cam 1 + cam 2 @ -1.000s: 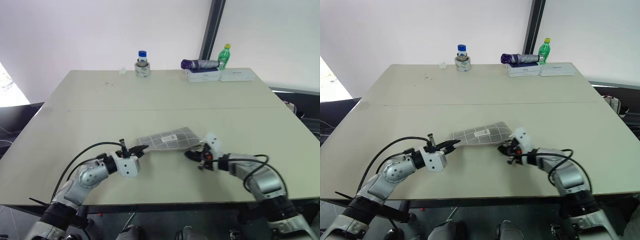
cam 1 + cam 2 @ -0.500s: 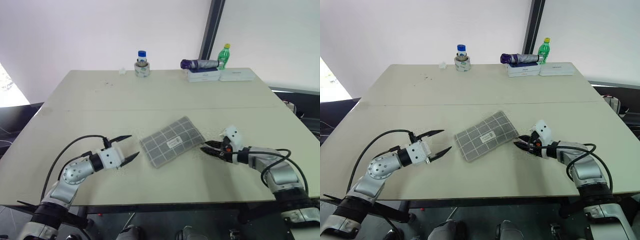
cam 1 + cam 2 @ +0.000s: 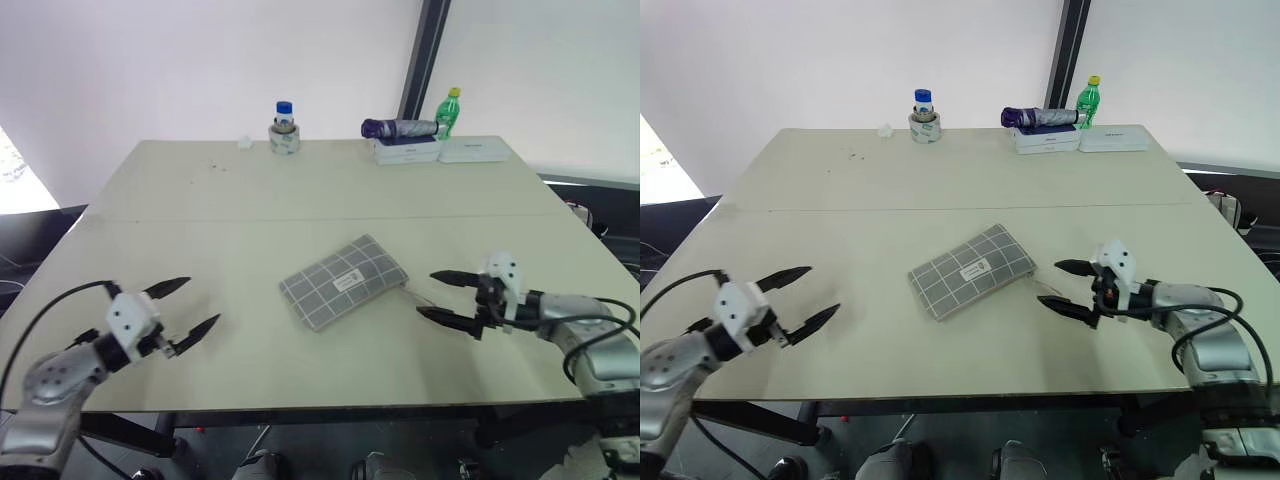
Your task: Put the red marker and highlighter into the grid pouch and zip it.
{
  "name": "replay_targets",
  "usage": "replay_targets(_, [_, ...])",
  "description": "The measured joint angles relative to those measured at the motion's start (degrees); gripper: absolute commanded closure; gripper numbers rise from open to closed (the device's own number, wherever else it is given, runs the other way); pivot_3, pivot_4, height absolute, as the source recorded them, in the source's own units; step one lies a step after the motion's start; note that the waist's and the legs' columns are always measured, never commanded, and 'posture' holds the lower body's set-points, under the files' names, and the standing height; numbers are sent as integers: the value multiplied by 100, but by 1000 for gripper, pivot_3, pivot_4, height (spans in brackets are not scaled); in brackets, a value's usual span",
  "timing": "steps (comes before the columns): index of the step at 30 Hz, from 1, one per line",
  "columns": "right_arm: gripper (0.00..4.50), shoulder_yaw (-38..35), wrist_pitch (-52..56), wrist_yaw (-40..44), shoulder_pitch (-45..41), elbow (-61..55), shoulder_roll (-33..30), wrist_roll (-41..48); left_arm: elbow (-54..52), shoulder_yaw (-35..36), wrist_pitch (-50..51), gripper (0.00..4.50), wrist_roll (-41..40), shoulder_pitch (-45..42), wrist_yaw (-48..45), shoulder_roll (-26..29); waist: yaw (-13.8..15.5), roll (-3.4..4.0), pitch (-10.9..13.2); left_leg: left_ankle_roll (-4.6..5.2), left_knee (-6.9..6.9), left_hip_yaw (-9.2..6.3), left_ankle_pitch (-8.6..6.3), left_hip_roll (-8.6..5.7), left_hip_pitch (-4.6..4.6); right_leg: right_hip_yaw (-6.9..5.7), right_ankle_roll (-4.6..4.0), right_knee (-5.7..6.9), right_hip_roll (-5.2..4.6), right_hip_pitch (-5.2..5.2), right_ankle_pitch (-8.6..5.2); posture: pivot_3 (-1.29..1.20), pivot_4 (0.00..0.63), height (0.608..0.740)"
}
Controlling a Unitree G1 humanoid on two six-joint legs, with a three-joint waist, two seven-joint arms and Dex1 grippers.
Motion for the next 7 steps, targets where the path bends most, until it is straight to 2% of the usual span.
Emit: replay_targets(7, [25, -339, -856, -235, 2, 567, 48, -145, -139, 919, 598, 0, -407, 360, 78, -144, 19, -2, 1, -2, 3, -1, -1, -2, 3, -1, -3, -2, -5, 2, -1, 0, 150, 740])
